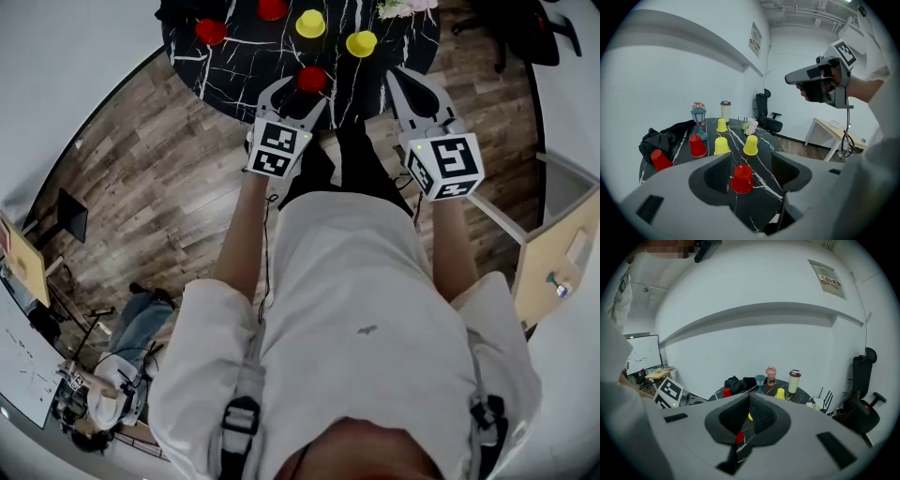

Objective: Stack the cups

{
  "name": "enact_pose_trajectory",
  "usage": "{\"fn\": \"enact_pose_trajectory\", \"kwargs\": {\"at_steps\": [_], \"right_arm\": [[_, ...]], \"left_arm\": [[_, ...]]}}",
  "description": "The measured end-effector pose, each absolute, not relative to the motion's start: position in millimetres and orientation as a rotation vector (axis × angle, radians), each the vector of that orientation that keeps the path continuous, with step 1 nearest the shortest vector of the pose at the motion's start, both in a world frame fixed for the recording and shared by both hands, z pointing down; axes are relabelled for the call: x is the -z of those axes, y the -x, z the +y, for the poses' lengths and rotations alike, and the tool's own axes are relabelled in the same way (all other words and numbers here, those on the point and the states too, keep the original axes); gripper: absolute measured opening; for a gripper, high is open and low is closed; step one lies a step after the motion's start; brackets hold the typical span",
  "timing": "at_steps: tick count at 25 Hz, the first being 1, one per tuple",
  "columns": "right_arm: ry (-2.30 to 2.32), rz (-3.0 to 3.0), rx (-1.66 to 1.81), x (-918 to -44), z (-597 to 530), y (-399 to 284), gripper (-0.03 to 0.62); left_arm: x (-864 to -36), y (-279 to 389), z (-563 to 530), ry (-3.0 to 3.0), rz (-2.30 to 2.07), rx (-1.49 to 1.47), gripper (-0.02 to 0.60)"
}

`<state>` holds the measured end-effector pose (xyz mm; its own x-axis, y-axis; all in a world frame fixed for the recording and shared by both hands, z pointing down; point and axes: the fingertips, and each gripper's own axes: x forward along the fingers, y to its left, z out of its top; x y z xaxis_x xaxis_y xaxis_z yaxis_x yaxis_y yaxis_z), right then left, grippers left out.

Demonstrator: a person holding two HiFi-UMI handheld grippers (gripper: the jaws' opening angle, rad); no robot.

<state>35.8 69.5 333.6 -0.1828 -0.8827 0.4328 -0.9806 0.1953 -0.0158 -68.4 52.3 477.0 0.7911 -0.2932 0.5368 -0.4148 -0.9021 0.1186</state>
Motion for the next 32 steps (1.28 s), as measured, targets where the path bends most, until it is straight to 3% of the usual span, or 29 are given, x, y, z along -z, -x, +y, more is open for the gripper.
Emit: {"fn": "enact_pose_trajectory", "kwargs": {"at_steps": [32], "right_arm": [[-1.742, -2.101, -0.531, -363.2, 68.6, -51.3, 0.005]], "left_arm": [[-580.7, 46.0, 33.4, -2.615, -0.577, -0.944, 0.256]]}}
